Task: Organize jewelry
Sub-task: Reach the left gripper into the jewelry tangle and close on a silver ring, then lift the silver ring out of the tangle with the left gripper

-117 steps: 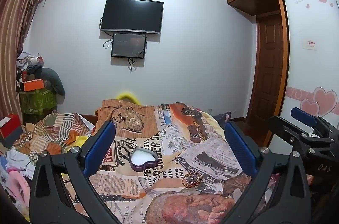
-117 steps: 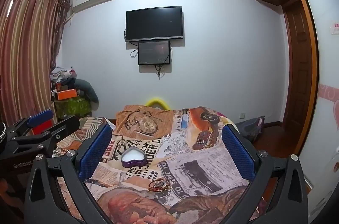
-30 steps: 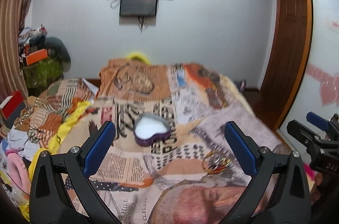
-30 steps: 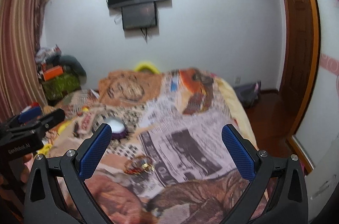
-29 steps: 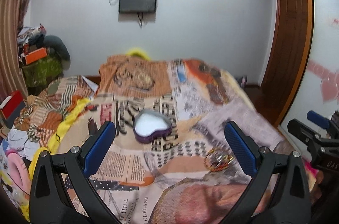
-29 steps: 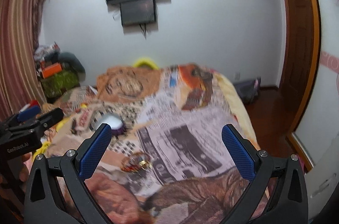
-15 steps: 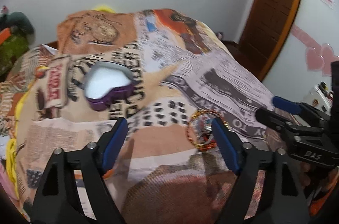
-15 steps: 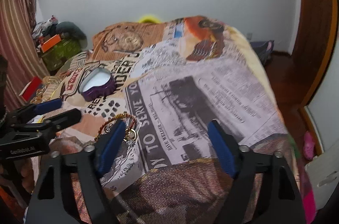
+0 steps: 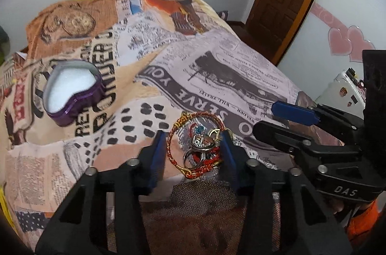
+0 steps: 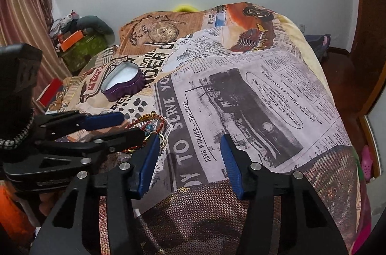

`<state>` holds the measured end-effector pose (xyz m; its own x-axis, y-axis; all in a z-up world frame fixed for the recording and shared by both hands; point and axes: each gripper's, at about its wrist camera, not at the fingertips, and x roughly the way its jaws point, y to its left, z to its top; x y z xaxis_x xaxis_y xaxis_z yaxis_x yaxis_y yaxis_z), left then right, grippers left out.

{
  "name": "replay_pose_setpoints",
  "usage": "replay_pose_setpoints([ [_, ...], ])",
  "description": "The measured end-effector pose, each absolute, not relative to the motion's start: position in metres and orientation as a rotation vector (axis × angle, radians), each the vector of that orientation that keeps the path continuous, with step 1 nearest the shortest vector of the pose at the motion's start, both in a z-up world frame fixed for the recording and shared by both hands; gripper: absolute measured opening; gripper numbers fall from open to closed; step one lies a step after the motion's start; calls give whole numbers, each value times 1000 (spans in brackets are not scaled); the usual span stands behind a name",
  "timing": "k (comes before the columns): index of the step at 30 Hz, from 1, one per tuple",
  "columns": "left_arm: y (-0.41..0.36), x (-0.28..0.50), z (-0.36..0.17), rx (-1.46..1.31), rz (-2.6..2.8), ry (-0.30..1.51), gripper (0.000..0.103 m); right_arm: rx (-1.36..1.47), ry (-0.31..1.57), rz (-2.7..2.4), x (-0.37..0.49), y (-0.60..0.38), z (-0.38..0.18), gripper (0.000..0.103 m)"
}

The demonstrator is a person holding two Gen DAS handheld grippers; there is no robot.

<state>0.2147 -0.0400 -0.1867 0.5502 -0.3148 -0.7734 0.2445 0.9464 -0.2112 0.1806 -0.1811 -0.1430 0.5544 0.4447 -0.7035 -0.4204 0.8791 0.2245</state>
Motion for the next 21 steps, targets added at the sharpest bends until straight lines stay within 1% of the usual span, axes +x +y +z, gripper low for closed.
replay_pose_setpoints([
  [3,-36,218,-189,-117,-346,939,35,32,842,515,181,-180,-143,48],
  [5,-35,220,-190,-136,-358,947,23,30,844,518,180,-180,-144,48],
  [6,-35,220,-191,-141,-365,949,20,28,844,518,180,-180,-143,48],
  [13,-37,212,-185,-125,-367,918,20,10,845,519,179,-177,-139,48],
  [21,-25,195,-163,-134,-359,842,20,-19,830,531,178,-165,-129,48],
])
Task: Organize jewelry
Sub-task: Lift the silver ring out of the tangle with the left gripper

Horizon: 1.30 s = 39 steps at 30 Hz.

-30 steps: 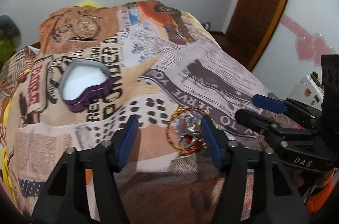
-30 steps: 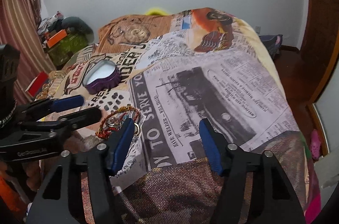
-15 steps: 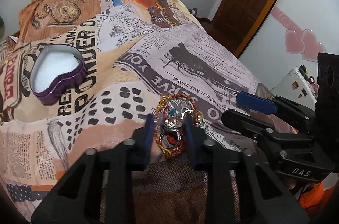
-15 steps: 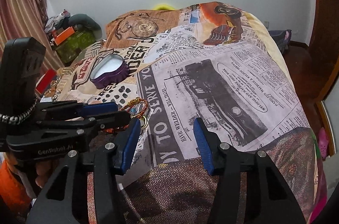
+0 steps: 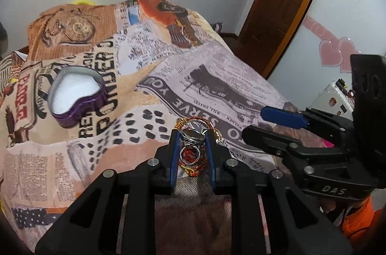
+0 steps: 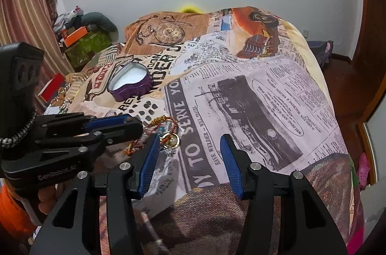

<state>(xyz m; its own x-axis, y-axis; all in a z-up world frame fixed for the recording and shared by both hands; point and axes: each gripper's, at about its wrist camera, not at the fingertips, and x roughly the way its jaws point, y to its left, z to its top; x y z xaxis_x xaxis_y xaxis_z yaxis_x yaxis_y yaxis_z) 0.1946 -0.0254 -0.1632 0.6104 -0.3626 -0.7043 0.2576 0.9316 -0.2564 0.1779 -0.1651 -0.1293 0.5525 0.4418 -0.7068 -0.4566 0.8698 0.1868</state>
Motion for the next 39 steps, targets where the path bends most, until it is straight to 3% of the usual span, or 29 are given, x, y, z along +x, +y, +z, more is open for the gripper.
replay_pose_setpoints([
  [3,-16,188,-155,-144,-354,819,20,-36,830,550,177,-156,-127,48],
  [17,24,168,-164,-168,-291,811,20,-203,920,652,197,-100,-143,21],
  [23,31,169,-166,-188,-288,803,20,-265,955,657,200,-90,-155,17],
  [25,32,169,-166,-189,-285,801,20,-259,949,662,200,-92,-153,11],
  [39,49,163,-135,-190,-231,726,20,-194,819,653,199,-90,-102,11],
])
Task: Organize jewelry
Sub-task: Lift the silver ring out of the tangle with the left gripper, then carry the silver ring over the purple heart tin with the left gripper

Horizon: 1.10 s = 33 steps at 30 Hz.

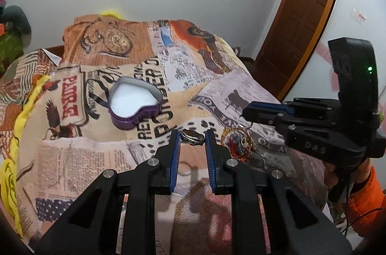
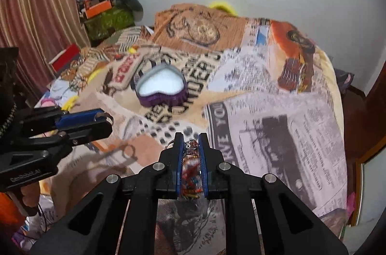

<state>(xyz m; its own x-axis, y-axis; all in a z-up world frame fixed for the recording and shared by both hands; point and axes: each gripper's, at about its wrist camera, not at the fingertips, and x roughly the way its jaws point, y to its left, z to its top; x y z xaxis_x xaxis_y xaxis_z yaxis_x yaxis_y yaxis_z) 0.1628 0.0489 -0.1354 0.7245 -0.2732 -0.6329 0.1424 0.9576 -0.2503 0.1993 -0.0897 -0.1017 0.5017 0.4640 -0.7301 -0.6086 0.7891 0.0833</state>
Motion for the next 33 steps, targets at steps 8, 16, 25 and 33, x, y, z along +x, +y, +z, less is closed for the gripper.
replay_pose_setpoints([
  [8,65,167,-114,-155,-173,664,20,-154,741,675,203,-75,-74,11],
  [16,84,184,-106,-134,-113,632,20,-128,703,699,217,-55,-62,11],
  [25,101,221,-122,-133,-92,676,20,-141,734,713,251,-28,-72,11],
  [33,113,261,-152,-139,-112,786,20,-164,871,755,286,-5,-102,11],
])
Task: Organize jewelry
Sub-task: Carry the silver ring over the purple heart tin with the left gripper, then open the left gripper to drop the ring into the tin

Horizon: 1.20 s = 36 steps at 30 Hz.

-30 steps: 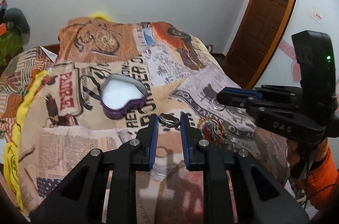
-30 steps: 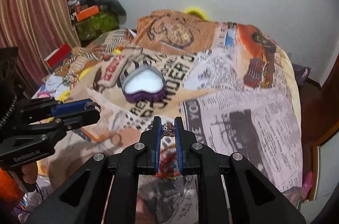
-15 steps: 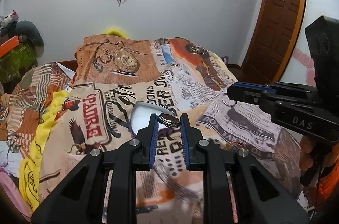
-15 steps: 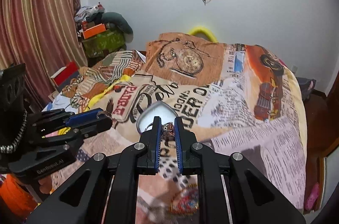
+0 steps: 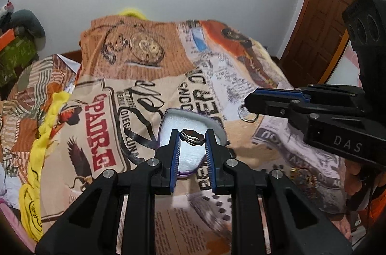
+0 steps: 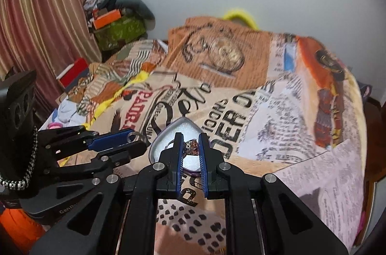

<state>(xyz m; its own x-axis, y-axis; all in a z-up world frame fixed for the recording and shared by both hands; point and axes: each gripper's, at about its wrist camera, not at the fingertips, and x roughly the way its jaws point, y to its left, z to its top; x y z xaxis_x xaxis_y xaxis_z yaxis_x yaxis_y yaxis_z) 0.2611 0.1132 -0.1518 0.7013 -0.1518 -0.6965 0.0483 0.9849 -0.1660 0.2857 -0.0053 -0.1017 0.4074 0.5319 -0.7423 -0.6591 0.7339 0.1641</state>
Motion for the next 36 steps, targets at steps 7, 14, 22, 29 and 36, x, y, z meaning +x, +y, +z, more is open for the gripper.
replay_pose_setpoints([
  [7,122,284,-173,-155,-141,865,20,-191,981,772,308,12,-125,11],
  [14,127,295,-186,-161,-145,905,20,-222,1048,782,319,23,-142,11],
  [22,128,299,-192,-153,-145,924,20,-237,1074,784,321,29,-150,11],
  [29,131,295,-190,-162,-131,933,20,-244,1090,778,320,32,-150,11],
  [36,134,279,-173,-171,-113,906,24,-243,1050,746,311,25,-135,24],
])
